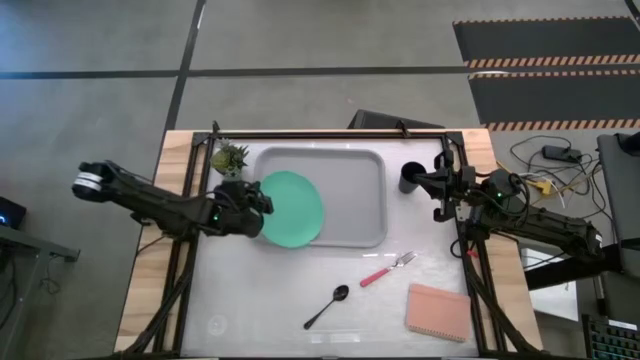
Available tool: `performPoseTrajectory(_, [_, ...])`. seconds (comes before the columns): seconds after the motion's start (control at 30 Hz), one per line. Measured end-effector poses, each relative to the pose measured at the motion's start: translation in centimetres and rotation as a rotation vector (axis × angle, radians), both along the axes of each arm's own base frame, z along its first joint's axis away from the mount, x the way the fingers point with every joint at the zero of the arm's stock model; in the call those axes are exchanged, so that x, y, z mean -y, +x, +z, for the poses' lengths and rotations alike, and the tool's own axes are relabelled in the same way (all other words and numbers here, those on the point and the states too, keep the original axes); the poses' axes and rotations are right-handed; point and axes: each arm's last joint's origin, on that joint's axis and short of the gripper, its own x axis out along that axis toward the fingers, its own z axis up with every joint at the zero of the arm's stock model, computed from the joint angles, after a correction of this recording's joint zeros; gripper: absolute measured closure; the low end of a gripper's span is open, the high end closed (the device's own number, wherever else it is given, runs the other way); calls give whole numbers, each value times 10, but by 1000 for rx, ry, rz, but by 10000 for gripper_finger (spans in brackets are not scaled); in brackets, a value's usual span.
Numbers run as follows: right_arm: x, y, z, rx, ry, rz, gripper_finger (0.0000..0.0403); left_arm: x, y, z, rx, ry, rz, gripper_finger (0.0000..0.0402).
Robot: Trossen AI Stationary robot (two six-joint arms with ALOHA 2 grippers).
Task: Pick and place plate/cup/fork/spoon on tray
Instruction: Put the light green plate on the gray tray
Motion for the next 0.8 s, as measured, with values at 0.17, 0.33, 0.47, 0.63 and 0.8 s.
performPoseTrajectory(0.17, [0, 0, 0, 0, 0, 0, 394, -10, 4, -5, -21, 21, 62, 401])
performPoseTrajectory(0.33, [0, 0, 0, 0, 0, 0, 394, -17, 10, -12, -34, 60, 119, 401])
performPoseTrajectory(0.47, [0, 0, 0, -1, 0, 0, 394, -24, 18, -19, -22, 78, 166, 401])
performPoseTrajectory(0.63, [0, 0, 0, -1, 1, 0, 394, -28, 26, -31, -56, 99, 189, 401])
performPoseTrajectory(0.8, [0, 0, 0, -3, 1, 0, 394, -30, 32, -42, -72, 101, 195, 401])
